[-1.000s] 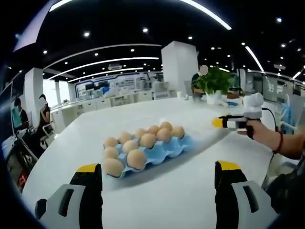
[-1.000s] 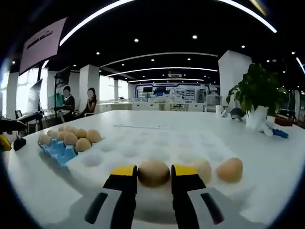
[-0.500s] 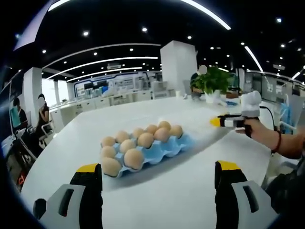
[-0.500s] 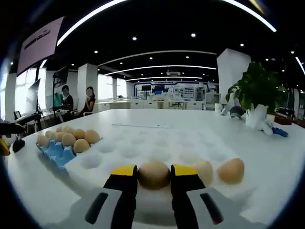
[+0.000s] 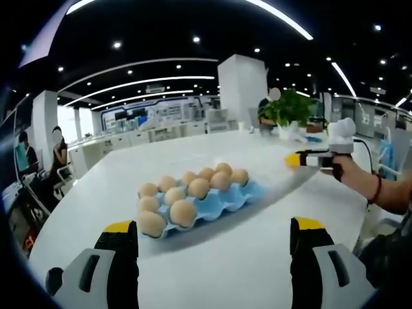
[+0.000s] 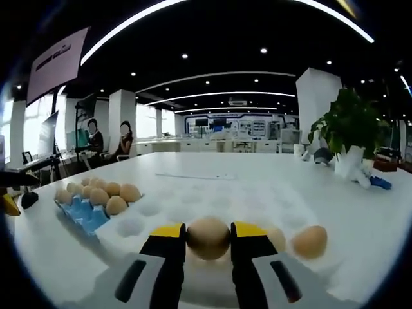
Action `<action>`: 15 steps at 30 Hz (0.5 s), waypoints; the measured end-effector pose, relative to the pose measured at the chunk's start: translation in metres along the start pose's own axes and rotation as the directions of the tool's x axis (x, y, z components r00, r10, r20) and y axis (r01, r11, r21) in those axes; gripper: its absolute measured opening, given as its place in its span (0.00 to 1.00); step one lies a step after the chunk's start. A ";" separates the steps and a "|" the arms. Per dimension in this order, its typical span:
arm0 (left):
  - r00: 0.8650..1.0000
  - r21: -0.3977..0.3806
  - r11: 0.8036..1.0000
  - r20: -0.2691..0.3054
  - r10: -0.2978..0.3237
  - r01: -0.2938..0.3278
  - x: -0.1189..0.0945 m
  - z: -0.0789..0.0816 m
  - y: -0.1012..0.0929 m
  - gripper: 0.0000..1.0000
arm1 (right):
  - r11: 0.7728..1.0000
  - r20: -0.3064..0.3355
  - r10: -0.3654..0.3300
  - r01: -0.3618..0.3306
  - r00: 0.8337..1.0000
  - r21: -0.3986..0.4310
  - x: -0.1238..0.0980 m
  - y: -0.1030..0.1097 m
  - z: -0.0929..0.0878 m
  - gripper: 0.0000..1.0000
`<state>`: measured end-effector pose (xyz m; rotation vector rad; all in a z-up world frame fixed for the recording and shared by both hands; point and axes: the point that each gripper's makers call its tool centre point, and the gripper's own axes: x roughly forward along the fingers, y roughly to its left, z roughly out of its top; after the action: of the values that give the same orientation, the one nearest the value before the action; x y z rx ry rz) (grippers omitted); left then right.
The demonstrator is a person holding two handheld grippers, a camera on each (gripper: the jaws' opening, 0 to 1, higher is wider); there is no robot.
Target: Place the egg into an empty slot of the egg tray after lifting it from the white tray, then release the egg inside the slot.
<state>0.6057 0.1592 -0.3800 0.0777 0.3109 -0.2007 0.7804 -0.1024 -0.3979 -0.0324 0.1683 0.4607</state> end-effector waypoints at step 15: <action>1.000 0.001 1.000 0.002 -0.001 0.001 -0.002 0.000 -0.002 1.00 | 0.998 0.013 0.069 -0.070 0.998 0.005 -0.004 0.022 0.012 0.28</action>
<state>0.6038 0.1576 -0.3798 0.0780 0.3088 -0.2019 0.7692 -0.0839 -0.3851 -0.0188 0.1587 0.5298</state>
